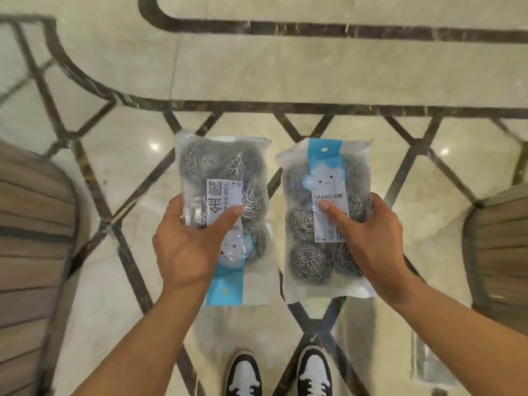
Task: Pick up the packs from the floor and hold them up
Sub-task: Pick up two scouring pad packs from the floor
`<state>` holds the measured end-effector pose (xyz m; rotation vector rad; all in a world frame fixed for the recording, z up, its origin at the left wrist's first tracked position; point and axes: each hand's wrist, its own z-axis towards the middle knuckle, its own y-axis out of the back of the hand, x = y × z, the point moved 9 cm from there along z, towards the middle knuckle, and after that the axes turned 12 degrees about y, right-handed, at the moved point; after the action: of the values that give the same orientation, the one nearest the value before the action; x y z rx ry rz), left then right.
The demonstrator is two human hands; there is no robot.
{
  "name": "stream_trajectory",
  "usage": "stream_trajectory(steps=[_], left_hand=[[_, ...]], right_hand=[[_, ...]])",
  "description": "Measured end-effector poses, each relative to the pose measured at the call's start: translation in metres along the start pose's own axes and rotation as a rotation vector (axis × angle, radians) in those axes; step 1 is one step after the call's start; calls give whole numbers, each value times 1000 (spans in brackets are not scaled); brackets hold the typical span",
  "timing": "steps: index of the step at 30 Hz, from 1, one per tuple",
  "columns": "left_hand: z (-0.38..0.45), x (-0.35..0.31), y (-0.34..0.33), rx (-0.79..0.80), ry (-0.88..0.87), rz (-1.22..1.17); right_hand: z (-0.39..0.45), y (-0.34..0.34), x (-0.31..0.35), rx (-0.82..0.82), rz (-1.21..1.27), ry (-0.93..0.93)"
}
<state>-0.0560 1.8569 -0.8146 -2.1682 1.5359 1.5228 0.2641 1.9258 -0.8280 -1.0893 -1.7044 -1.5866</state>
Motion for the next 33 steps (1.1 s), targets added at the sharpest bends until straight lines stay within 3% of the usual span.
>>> stream_trajectory(steps=[6,11,17,25,33], left_hand=[[-102,-167,99,62,-97,-196],[-179,-287,208,-11,-220,-252],[-258,-383,351,-150,-313,-307],[-357,-425,511,-421,-366,-380],[-467,-367,633,-716,-290,-575]], right_hand=[[0,102,213,-68,56,139],[-35,179,385,-106,119,284],[-98,215,556,-35,188,475],[-167,213,731,173,251,796],[-273,169,832,458,388,998]])
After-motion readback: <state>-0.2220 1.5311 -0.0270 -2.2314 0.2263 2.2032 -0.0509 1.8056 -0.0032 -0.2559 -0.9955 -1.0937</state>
